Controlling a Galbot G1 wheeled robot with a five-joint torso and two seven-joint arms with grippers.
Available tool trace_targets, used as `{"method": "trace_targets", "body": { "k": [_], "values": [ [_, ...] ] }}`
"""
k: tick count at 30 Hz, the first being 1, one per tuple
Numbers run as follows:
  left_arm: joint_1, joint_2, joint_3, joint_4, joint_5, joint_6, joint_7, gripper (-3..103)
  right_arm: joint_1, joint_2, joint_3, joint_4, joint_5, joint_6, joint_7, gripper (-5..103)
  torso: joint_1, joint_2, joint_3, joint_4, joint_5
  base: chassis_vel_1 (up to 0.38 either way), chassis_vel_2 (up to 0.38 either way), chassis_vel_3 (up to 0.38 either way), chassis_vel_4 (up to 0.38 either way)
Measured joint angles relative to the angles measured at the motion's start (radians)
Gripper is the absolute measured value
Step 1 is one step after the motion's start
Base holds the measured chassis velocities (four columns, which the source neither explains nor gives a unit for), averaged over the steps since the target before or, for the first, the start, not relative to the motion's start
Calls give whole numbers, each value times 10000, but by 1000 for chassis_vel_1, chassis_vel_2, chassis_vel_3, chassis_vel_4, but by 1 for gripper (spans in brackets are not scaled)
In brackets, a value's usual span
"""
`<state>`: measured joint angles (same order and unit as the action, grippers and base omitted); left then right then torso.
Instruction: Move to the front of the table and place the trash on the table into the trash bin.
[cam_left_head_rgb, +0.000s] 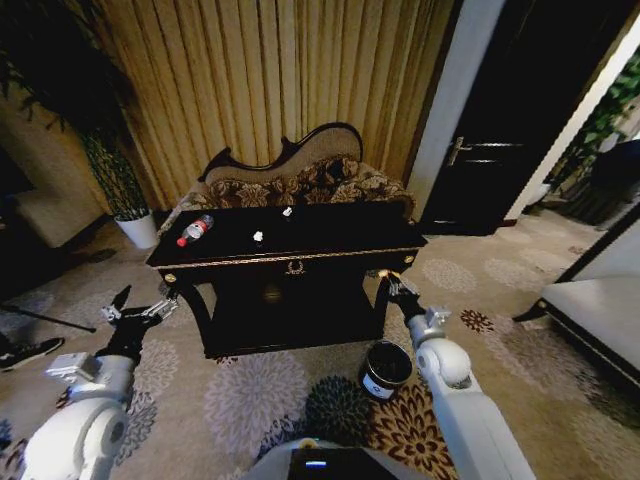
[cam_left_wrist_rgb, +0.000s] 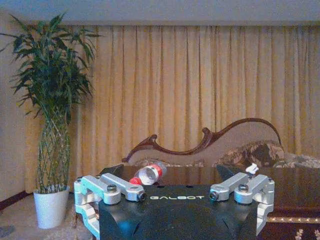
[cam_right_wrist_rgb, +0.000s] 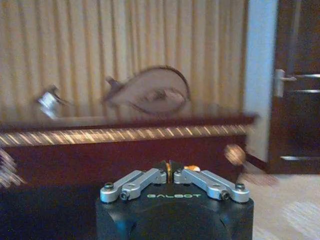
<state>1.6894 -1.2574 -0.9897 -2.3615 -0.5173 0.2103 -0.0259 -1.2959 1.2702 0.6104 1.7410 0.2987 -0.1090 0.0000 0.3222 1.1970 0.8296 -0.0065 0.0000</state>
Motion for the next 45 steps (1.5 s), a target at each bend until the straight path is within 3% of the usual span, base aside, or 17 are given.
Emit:
{"method": "trace_targets", "body": {
  "k": [4,9,15,23,27,31,33,35,42,44,45],
  "values": [
    [-11,20,-62,145,-46,-97,53,100,66,24,139,-1545,-713,751,-1,2,-7,4,-3,-3,0,0,0,0,0],
    [-35,4,-78,403,-60,-254,177,100,338,150,355,-3431,-1402,1166,-1,2,-8,5,-3,0,0,0,0,0,0],
    [-174,13,-57,576,-64,-309,219,100,558,427,531,-4583,-1776,1191,-1,2,-7,4,-2,-1,0,0,0,0,0],
    [-244,83,-37,736,-97,-317,228,100,786,737,792,-5148,-3140,1143,-3,2,-7,4,-3,0,-2,0,0,0,0],
    [-206,71,-27,735,-92,-323,258,100,743,666,889,-5050,-3166,1128,-3,24,-7,5,-2,-1,-2,0,0,0,0],
    [-192,77,-29,731,-91,-331,260,100,715,640,904,-4928,-3166,1127,-2,29,-8,4,-3,-1,-3,0,0,0,0],
    [-188,93,-44,729,-94,-342,262,100,713,633,906,-4872,-3166,1123,-1,45,-7,5,-3,0,-3,0,0,0,0],
    [-180,95,-52,730,-94,-348,262,100,710,635,907,-4842,-3166,1123,-1,45,-7,4,-3,-1,-2,0,0,0,0],
    [-89,79,-91,714,-96,-465,270,100,677,669,907,-4748,-3147,1127,0,78,-7,5,-3,0,-2,0,0,0,0],
    [-81,79,-96,712,-96,-473,271,100,665,671,907,-4732,-3137,1130,0,78,-7,4,-3,-1,-2,0,0,0,0],
    [-71,78,-108,709,-96,-482,273,100,655,673,907,-4717,-3110,1132,0,83,-7,5,-3,-1,-2,0,0,0,0]
  ]
}}
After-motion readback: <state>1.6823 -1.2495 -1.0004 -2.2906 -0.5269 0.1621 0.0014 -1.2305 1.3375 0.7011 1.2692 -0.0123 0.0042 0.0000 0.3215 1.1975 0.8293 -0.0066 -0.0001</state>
